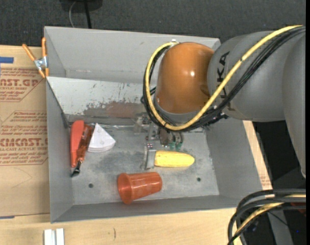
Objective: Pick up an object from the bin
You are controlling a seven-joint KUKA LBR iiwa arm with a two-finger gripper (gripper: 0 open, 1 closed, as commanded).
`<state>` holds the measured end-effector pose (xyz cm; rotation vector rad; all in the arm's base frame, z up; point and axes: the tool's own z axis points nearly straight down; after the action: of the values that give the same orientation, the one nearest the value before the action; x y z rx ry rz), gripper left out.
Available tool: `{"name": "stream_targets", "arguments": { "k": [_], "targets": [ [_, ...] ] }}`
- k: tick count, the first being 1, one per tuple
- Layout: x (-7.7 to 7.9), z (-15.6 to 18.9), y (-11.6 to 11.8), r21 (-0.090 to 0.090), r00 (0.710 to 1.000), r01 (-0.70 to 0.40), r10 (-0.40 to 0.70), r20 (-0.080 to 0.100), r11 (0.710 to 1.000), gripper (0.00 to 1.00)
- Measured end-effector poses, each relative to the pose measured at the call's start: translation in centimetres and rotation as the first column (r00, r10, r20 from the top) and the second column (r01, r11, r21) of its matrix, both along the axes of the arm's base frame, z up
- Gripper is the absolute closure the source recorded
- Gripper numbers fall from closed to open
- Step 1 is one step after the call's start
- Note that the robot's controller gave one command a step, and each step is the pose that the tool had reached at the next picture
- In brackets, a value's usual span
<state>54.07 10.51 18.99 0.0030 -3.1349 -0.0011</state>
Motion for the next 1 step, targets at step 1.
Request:
{"name": "stream_targets", "arguments": {
  "k": [1],
  "targets": [
    [0.17, 0.47, -0.06, 0.001, 1.000, 0.002, -0.002, 0.008, 1.000, 0.00]
  ]
}}
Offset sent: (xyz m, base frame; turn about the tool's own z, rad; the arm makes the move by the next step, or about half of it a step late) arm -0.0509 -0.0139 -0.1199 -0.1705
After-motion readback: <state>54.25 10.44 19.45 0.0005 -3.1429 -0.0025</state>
